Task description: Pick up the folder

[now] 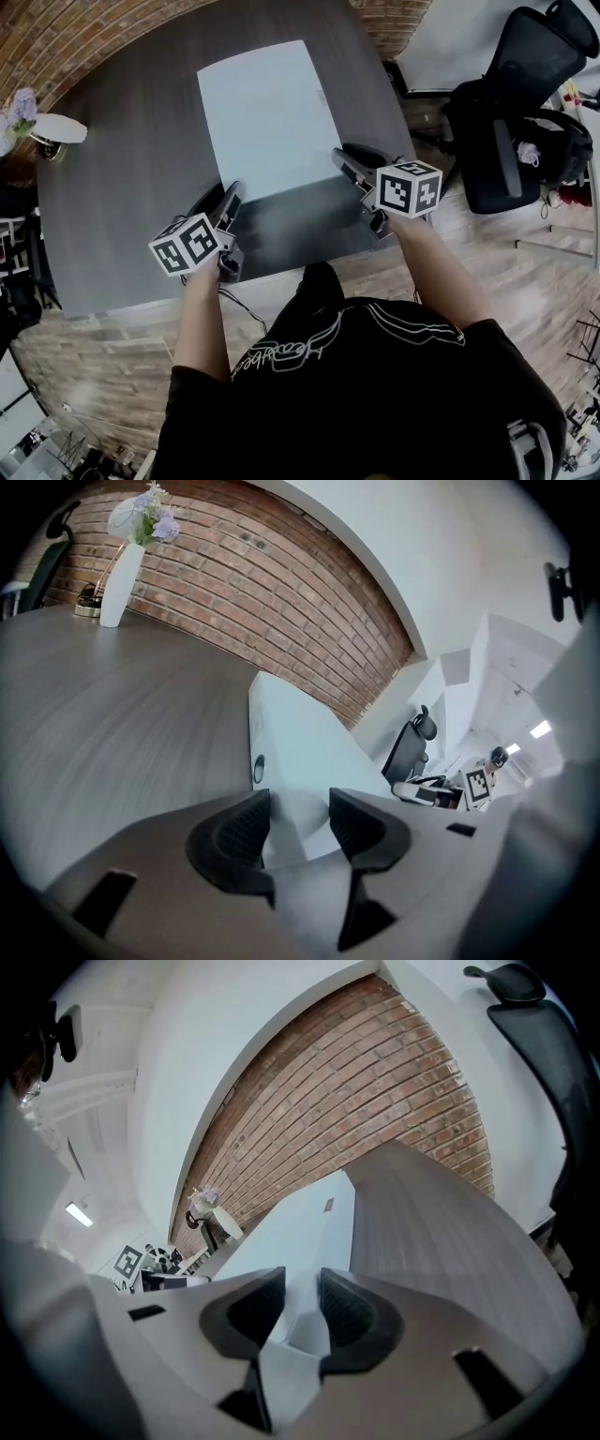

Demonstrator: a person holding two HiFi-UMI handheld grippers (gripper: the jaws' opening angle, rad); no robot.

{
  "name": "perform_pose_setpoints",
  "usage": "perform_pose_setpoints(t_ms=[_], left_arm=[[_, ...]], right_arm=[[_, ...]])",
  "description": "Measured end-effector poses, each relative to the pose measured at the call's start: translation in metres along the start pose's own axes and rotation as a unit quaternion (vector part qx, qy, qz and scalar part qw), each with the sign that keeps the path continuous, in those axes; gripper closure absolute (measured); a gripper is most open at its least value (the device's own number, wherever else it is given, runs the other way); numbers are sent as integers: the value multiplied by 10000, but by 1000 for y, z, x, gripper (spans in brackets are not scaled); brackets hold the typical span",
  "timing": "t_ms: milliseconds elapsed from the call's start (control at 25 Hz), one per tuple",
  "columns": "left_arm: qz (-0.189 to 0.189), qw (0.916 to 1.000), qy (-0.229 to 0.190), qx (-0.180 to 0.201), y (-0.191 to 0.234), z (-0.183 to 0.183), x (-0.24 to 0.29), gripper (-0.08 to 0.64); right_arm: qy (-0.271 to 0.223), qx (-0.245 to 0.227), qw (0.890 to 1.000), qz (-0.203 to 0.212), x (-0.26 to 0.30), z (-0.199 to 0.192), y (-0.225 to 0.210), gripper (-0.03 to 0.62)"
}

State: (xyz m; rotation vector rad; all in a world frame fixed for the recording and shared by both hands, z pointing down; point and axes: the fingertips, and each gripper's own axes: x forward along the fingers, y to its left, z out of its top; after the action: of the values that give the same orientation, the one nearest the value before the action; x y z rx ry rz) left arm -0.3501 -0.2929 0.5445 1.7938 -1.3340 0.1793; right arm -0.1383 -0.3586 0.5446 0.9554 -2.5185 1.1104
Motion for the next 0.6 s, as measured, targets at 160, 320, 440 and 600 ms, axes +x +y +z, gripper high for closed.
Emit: perform_pose_setpoints(t_ms=[160, 320, 440, 600], left_arm=[[41, 10000, -30, -27, -6, -9, -6, 364], [82, 9999, -20, -62, -12, -23, -14, 364], [70, 9999, -34, -90, -18, -34, -19, 364], [78, 9999, -18, -96, -25, -48, -27, 364]], right_arm=[[31, -57, 10000, 19, -9, -7, 2, 499], [74, -99, 9999, 27, -21, -18, 5, 499], [83, -104, 9999, 40, -32, -26, 6, 499], [85, -108, 9999, 43, -45, -37, 9, 499]])
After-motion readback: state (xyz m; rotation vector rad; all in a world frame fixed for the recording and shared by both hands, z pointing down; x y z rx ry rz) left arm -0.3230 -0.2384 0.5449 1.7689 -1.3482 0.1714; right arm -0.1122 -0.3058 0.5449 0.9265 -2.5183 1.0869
